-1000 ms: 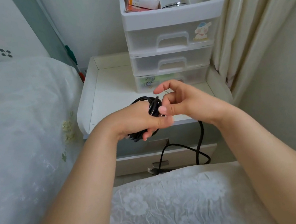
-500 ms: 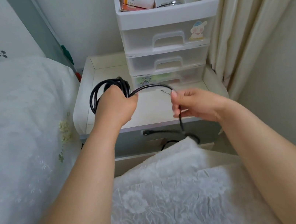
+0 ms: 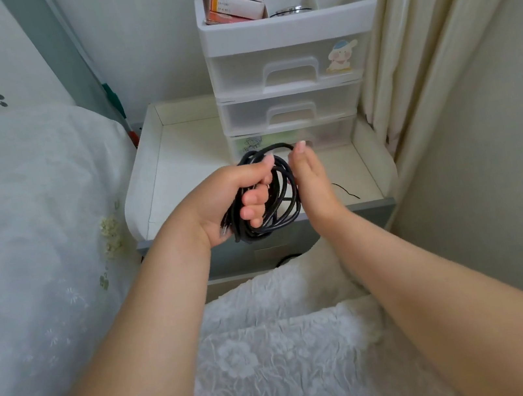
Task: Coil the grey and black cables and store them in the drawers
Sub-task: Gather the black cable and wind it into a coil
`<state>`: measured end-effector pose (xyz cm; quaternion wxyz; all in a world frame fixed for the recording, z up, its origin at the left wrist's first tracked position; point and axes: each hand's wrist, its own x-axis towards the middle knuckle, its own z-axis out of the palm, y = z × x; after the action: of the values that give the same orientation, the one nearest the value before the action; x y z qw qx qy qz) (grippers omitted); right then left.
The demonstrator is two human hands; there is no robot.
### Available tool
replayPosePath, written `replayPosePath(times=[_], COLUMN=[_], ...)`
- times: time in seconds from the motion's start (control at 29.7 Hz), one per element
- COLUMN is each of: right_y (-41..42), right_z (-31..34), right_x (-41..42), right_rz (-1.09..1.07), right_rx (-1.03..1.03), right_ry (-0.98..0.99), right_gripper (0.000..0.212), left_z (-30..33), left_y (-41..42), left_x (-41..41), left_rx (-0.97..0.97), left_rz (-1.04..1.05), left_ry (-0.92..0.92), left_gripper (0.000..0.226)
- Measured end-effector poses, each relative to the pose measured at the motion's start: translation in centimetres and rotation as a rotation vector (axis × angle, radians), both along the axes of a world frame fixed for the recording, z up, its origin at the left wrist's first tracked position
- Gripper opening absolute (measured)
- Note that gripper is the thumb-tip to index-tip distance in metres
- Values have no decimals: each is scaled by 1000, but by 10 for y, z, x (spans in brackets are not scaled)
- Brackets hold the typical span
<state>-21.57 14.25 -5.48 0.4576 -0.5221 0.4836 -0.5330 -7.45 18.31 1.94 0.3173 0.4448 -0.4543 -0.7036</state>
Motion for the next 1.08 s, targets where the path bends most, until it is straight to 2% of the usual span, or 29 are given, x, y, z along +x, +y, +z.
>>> replayPosePath(times=[0.17, 0.3, 0.37, 0.47, 0.51, 0.57, 0.67, 0.74, 0.84, 0.94, 1.01, 1.08], right_y=[-1, -4, -5, 0, 2, 5, 3, 2, 5, 13, 15, 15], right_z=[-7, -11, -13, -22, -24, -29, -33, -32, -25, -12, -11, -12], right_x=[5, 7, 6, -4, -7, -12, -16, -17, -11, -4, -4, -4], right_rz=[120, 158, 218, 287, 309, 312, 257, 225, 239, 355, 421, 424], right_rx=[86, 156, 160, 129, 137, 127, 13, -59, -96, 36, 78, 78], right_ry=[-60, 116, 315, 938, 1046, 1133, 1176, 1172, 1230, 1368, 1444, 1297], right_gripper=[35, 15, 13, 18, 19, 21, 22, 23, 37, 52, 48, 33], left_z=[-4, -3, -4, -2, 1, 5, 3, 0, -1, 0, 2, 5], left_y=[-3, -4, -5, -12, -15, -18, -19, -20, -20, -19, -17, -15], left_x=[6, 8, 4, 8, 13, 26, 40, 39, 36, 41, 45, 44], left_rx=[97, 86, 88, 37, 6, -26, -43, -84, -136, -126, -87, -35], left_rz=[12, 153, 285, 588, 698, 910, 1132, 1196, 1262, 1249, 1181, 1044], left_ry=[281, 414, 527, 706, 755, 824, 827, 764, 677, 687, 715, 696], left_gripper=[31, 40, 42, 43, 43, 44, 44, 44, 44, 45, 47, 47])
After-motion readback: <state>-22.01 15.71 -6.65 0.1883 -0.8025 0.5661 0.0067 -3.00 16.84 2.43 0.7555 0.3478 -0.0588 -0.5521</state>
